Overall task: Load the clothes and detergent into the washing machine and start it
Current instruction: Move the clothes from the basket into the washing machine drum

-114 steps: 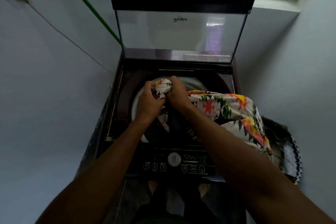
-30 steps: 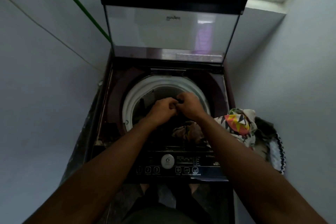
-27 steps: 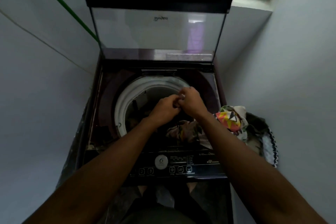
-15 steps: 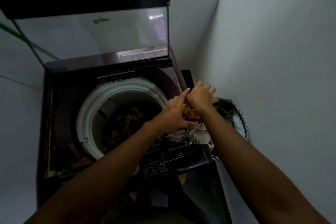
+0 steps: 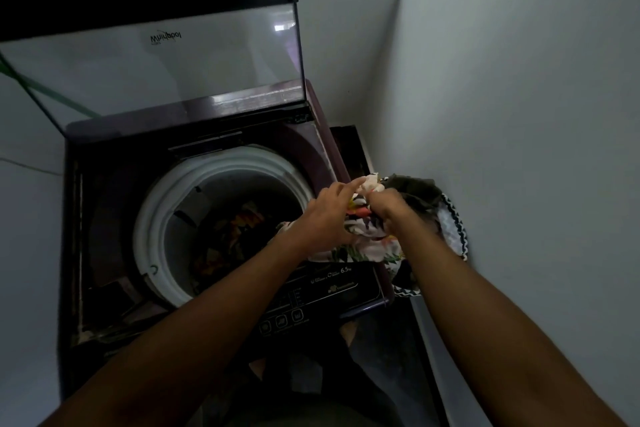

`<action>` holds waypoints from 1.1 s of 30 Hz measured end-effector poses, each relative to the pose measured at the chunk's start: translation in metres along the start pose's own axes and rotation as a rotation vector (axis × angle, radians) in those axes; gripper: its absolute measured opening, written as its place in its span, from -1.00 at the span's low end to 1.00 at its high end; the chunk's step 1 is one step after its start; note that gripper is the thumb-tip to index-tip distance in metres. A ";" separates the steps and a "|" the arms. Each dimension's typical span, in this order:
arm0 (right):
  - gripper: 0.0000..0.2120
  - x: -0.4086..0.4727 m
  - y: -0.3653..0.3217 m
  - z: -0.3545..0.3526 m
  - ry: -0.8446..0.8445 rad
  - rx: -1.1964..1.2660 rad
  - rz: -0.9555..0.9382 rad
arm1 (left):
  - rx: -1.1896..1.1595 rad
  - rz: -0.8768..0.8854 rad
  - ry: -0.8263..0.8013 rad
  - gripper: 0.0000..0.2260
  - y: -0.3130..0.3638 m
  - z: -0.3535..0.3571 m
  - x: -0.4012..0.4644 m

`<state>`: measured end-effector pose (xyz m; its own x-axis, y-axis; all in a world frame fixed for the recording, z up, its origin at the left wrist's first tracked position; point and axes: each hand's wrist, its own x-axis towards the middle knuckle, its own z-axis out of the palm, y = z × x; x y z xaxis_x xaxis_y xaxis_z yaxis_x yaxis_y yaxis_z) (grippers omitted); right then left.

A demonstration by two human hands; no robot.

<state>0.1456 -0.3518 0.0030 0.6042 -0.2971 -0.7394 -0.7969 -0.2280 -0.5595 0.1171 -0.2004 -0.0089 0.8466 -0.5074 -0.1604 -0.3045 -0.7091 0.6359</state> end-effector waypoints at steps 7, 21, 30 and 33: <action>-0.75 -0.033 -0.059 0.027 0.027 0.017 -0.201 | -0.365 0.019 0.225 -0.10 -0.011 -0.026 -0.011; -0.87 -0.075 -0.077 0.180 -0.217 -0.058 -0.406 | -0.561 -0.267 0.507 -0.22 -0.099 -0.082 -0.097; -0.75 -0.073 -0.041 0.262 -0.410 -0.021 -0.218 | -0.240 -0.527 0.515 -0.33 -0.154 -0.066 -0.155; -0.73 -0.068 -0.023 0.267 -0.493 0.077 -0.144 | -0.151 -0.595 0.356 -0.26 -0.166 -0.056 -0.160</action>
<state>0.1219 -0.0789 -0.0336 0.6494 0.2087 -0.7312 -0.7148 -0.1604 -0.6806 0.0569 0.0261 -0.0469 0.9496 0.1545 -0.2728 0.2962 -0.7274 0.6191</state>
